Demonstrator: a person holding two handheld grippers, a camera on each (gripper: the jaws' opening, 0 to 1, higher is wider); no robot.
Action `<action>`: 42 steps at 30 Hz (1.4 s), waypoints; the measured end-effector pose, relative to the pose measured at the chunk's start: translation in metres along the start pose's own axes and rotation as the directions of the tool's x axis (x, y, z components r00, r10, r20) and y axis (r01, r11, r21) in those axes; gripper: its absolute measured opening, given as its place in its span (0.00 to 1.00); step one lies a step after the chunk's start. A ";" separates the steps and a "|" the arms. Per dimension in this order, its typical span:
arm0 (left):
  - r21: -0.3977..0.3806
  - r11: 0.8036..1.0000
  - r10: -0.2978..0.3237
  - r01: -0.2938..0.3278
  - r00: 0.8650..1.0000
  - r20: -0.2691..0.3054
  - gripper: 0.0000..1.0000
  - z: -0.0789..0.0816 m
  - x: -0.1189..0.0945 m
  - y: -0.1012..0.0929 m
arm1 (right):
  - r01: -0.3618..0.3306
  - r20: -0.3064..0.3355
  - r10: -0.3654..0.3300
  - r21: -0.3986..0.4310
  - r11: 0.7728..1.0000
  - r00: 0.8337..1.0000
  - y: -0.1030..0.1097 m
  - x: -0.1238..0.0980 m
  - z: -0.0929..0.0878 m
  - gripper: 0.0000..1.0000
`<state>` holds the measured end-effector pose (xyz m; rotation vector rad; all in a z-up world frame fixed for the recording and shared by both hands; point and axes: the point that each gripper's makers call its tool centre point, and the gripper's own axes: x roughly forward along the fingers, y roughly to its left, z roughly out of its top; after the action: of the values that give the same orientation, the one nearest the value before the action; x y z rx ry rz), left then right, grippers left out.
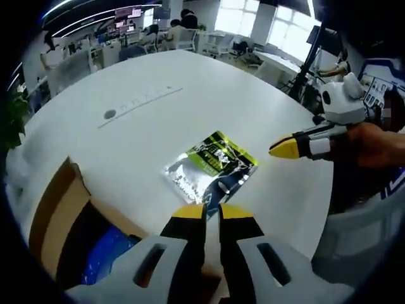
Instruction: Operate the shoe box by opening the lid, removing the specified soft item, and placing it in the target area until the item is outside and the box remains undamaged.
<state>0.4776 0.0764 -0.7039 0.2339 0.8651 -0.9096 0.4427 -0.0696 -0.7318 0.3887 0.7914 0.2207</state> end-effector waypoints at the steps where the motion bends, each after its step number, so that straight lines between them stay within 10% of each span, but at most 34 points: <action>1: -0.002 1.000 0.002 -0.002 1.000 0.005 0.06 0.000 -0.002 0.001 | -0.001 0.004 0.001 0.003 1.000 1.000 0.002 -0.002 -0.001 0.07; 42: -0.134 0.991 0.015 0.018 0.970 0.241 0.06 -0.010 -0.074 -0.014 | -0.067 0.144 0.065 0.007 0.998 0.987 0.061 -0.053 -0.016 0.09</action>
<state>0.4380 0.1170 -0.6527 0.0037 0.6967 -0.8564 0.3914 -0.0283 -0.6823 0.4376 0.6386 0.2474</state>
